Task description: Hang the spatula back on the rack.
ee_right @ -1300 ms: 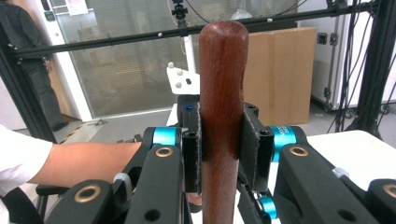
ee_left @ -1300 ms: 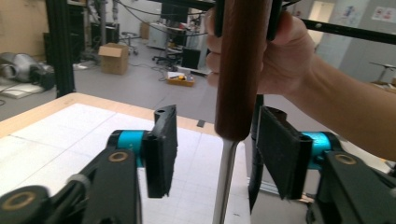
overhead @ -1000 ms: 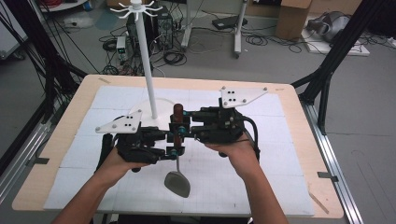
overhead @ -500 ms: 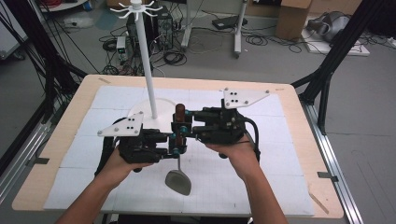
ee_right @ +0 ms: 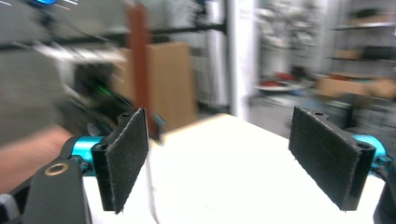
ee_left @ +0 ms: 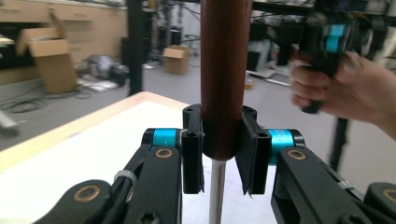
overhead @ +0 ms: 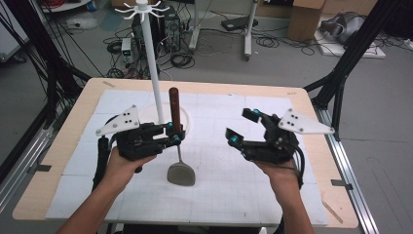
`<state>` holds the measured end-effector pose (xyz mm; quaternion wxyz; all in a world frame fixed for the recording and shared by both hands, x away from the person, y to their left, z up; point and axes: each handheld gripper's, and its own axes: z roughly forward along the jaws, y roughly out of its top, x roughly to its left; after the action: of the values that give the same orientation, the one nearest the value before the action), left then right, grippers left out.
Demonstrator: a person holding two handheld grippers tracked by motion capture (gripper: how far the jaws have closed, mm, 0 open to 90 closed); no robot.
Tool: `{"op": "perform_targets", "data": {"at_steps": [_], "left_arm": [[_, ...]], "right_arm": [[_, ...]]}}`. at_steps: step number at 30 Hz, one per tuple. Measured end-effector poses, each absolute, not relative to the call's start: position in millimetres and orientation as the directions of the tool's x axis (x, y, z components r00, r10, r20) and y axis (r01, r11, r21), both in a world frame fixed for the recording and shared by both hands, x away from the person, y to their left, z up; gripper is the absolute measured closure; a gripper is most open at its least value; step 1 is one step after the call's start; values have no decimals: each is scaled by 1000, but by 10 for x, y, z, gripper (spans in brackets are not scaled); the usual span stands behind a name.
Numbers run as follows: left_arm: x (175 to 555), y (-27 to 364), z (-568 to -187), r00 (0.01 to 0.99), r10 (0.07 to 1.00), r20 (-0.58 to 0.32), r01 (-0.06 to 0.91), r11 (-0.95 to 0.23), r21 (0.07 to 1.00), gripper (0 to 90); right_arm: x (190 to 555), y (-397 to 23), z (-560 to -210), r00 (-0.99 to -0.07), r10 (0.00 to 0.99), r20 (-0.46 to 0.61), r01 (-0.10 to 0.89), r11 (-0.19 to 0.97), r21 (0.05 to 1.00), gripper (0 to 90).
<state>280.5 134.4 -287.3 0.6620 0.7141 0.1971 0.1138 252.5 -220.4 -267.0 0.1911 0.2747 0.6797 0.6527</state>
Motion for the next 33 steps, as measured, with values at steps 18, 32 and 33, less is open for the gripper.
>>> {"op": "perform_targets", "data": {"at_steps": [18, 32, 33], "left_arm": [[3193, 1656, -2438, 840, 536, -80, 121, -41, 992, 735], [3600, 1801, -2157, 827, 552, -111, 142, -13, 990, 735], [3625, 1807, -2139, 828, 550, -110, 138, -10, 990, 735]], "right_arm": [[2190, -2815, -3413, -537, 839, 81, 222, 48, 974, 185], [2215, -2815, -3505, -545, 833, 98, 240, 43, 970, 185], [2215, -2815, -3507, -545, 833, 100, 241, 41, 970, 185]]}}
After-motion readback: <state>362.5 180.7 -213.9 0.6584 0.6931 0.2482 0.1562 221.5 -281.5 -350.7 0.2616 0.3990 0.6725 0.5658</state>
